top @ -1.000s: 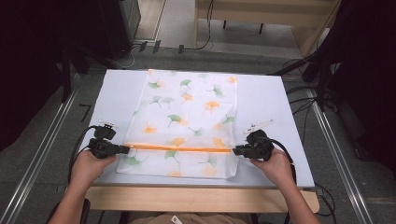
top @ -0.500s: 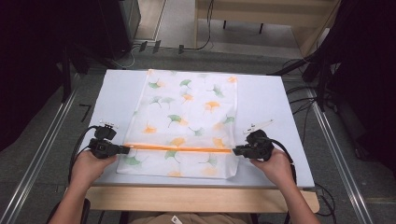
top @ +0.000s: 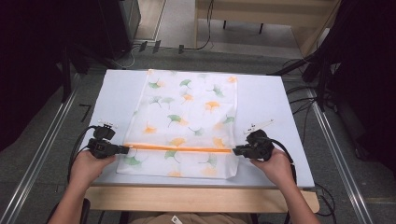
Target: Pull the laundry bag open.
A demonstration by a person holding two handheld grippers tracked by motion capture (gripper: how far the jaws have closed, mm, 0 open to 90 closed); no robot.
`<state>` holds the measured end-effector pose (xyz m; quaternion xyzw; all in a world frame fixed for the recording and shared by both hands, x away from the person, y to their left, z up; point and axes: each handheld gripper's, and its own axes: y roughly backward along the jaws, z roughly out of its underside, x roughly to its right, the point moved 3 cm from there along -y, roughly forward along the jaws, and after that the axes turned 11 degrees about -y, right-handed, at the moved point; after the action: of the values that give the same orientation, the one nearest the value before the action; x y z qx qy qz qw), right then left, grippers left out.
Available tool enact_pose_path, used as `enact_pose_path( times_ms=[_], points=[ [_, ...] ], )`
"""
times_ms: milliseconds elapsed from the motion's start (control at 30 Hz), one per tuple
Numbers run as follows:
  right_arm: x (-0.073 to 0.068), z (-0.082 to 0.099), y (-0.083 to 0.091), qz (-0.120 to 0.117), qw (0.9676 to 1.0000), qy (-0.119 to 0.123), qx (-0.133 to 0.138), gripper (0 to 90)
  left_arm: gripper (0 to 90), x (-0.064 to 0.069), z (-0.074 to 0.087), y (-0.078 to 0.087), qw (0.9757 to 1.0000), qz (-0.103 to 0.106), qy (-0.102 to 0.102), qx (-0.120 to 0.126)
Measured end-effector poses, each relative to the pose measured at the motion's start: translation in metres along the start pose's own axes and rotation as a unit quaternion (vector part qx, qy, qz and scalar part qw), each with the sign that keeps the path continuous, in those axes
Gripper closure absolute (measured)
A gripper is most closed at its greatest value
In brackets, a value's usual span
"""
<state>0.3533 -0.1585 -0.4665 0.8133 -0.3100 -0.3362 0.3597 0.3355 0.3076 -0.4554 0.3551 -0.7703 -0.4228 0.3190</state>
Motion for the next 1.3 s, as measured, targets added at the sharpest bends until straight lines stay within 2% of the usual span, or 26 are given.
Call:
enact_pose_path(
  times_ms=[267, 300, 367, 433, 567, 900, 1300],
  points=[
    [0.001, 0.0, 0.001, 0.001, 1.0, -0.002, -0.001, 84.1, 90.0, -0.012, 0.005, 0.005, 0.9999, -0.005, 0.012, -0.001],
    [0.001, 0.0, 0.001, 0.0, 1.0, -0.002, 0.0, 84.1, 90.0, -0.019, 0.009, 0.008, 0.9996, -0.015, 0.025, 0.005],
    [0.002, 0.0, 0.001, -0.001, 1.0, -0.002, 0.003, 84.0, 90.0, -0.024, 0.012, 0.012, 0.9992, -0.006, 0.035, 0.015],
    [0.0, -0.001, 0.001, -0.003, 1.0, 0.001, 0.005, 84.1, 90.0, -0.026, 0.012, 0.013, 0.9993, -0.004, 0.035, 0.016],
    [-0.001, -0.001, -0.001, 0.008, 1.0, 0.005, -0.001, 84.1, 90.0, -0.022, 0.011, 0.012, 0.9994, -0.001, 0.032, 0.015],
    [0.008, 0.0, -0.002, 0.015, 0.9998, -0.011, 0.002, 83.5, 90.0, -0.014, 0.008, 0.009, 0.9997, 0.007, 0.019, 0.013],
    [0.02, 0.001, -0.001, 0.019, 0.9994, -0.026, 0.008, 82.0, 90.0, -0.007, 0.008, 0.008, 0.9993, 0.03, 0.011, 0.017]
  ],
)
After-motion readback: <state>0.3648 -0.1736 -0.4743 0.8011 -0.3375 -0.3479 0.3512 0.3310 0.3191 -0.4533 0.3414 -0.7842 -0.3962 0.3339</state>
